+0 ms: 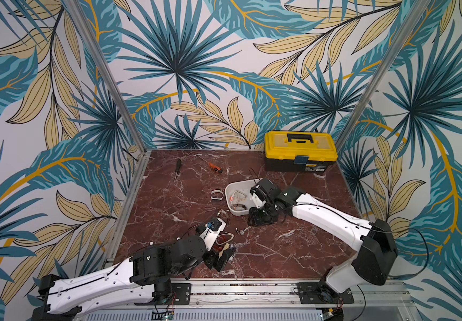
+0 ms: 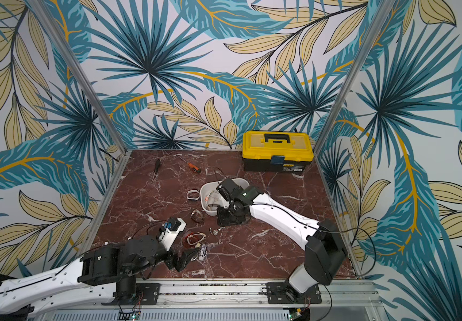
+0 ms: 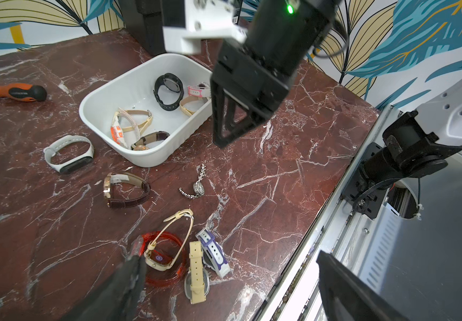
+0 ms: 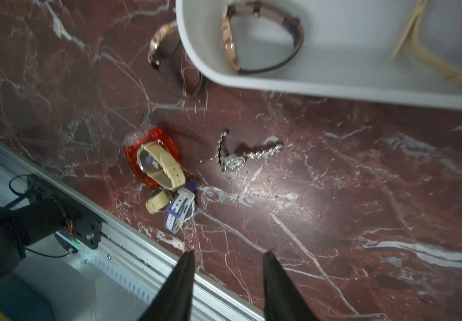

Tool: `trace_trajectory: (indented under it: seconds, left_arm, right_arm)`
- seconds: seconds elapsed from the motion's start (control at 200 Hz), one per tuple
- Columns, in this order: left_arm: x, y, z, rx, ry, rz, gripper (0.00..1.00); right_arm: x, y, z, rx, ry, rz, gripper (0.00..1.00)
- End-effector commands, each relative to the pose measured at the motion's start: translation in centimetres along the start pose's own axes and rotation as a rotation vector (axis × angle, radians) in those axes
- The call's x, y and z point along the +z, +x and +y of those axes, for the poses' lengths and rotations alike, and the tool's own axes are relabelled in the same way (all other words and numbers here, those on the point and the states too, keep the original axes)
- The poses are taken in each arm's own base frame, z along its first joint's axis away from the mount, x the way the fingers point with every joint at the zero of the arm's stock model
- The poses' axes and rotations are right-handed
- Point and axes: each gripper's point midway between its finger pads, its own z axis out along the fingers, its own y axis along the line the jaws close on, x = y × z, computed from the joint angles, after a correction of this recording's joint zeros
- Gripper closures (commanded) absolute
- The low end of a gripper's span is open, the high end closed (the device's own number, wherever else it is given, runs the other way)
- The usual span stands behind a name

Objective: Put the watch into the storage box
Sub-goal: Pick up the watch at the center of the board.

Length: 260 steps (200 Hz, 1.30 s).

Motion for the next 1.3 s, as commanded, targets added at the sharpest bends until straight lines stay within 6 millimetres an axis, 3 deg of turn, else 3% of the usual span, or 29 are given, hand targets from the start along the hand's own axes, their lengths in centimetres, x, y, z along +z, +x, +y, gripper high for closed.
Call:
trace_trajectory:
  seconds: [0.0, 0.11, 0.376, 0.581, 1.122, 1.297]
  left_arm:
    - [-0.5, -0.5, 0.1, -0.010, -0.004, -0.015, 0.00]
    - [-0.4, -0.5, 0.0, -0.009, -0.003, -0.012, 0.00]
    - [-0.3, -0.4, 0.1, -0.015, -0.005, -0.016, 0.00]
    - [-0.3, -0.3, 0.1, -0.016, -0.004, -0.009, 0.00]
    - [-1.0, 0.0, 0.2, 0.003, 0.010, -0.008, 0.00]
    - [-1.2, 0.0, 0.1, -0.008, 0.027, -0.026, 0.00]
  right_arm:
    - [2.5, 0.7, 0.3, 0.132, -0.037, -0.019, 0.47]
    - [4.4, 0.4, -0.6, 0.237, -0.012, -0.052, 0.43]
    - [6.3, -1.7, -2.2, 0.420, 0.058, -0.156, 0.39]
    - [7.9, -1.3, -3.7, 0.468, 0.138, -0.141, 0.40]
    - [9.6, -2.9, -4.7, 0.534, 0.216, -0.171, 0.42]
    - [9.6, -3.1, -5.1, 0.540, 0.249, -0.176, 0.47]
